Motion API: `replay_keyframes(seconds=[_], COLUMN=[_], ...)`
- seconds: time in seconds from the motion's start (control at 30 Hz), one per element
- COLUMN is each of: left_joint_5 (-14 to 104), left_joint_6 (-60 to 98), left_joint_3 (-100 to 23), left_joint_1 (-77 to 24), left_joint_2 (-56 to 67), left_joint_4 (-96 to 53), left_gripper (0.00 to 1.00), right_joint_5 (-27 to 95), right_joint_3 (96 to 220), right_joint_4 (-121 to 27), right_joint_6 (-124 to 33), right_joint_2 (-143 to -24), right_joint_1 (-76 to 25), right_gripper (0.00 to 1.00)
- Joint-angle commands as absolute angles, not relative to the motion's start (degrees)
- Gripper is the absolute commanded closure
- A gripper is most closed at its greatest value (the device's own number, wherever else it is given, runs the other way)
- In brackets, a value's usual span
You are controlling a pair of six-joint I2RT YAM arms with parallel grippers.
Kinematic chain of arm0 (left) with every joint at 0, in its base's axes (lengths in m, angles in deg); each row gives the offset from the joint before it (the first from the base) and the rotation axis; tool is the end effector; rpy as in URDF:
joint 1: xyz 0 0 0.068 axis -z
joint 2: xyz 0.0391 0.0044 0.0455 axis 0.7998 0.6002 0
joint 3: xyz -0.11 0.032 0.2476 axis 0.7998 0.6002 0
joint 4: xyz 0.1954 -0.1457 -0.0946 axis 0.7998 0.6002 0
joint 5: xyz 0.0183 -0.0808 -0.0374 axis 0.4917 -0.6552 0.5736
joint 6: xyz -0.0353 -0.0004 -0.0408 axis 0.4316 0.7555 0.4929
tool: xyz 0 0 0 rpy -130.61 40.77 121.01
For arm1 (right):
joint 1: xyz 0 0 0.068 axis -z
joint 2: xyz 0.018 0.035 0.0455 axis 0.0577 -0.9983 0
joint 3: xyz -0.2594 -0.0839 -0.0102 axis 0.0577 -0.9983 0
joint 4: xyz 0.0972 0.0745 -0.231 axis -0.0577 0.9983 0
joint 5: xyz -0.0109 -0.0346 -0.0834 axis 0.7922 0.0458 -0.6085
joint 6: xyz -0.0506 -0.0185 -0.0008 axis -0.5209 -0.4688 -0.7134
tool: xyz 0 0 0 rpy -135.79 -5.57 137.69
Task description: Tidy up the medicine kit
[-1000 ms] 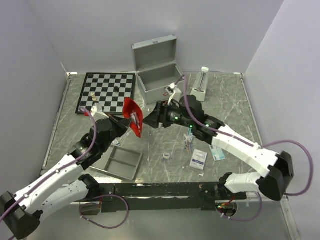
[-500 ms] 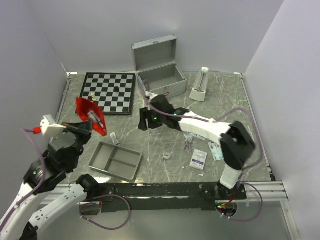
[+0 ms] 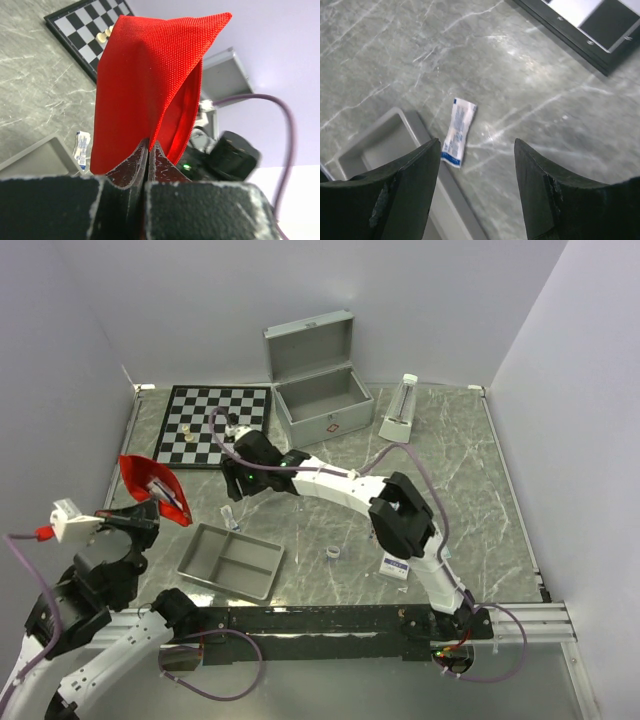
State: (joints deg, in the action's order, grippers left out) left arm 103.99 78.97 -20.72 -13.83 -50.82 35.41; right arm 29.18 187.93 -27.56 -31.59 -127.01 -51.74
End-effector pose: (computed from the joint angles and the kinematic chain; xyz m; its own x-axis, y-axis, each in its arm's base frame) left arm 0.0371 0.0056 0.3595 0.0825 -0.8392 -0.5375 -0.2913 0.4955 -0.8183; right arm 0.2888 0.4167 0.2377 -0.6355 -0.2928 -0.7145 -0.6612 0.6841 0.3078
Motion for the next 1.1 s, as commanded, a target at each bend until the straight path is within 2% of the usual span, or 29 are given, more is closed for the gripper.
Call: replay_keyframes(seconds=[0.0, 0.23, 0.67, 1.07], left_joint_5=[106.62, 106.71, 106.97, 105.65], left_joint_6=[78.41, 79.03, 79.38, 80.44], left_joint_3=[-20.58, -20.67, -19.79, -18.21], left_joint_1=[-14.0, -14.0, -14.0, -14.0], left_joint_2=[-53.87, -54.22, -56.42, -57.3], left_joint_4=[34.13, 35.1, 35.97, 35.27], left_gripper=[0.99, 0.99, 0.99, 0.99], right_joint_5=[27.29, 25.98, 21.5, 19.12], right_joint_3=[194.16, 203.83, 212.45, 204.9], right_joint_4=[-23.69, -19.56, -16.4, -14.72], right_joint_6=[-31.74, -31.82, -33.23, -30.86], right_joint_2=[-132.38, -140.29, -147.41, -146.54], right_joint_1=[-52.76, -54.87, -58.48, -58.83], right_gripper=[0.33, 0.36, 0.4, 0.5])
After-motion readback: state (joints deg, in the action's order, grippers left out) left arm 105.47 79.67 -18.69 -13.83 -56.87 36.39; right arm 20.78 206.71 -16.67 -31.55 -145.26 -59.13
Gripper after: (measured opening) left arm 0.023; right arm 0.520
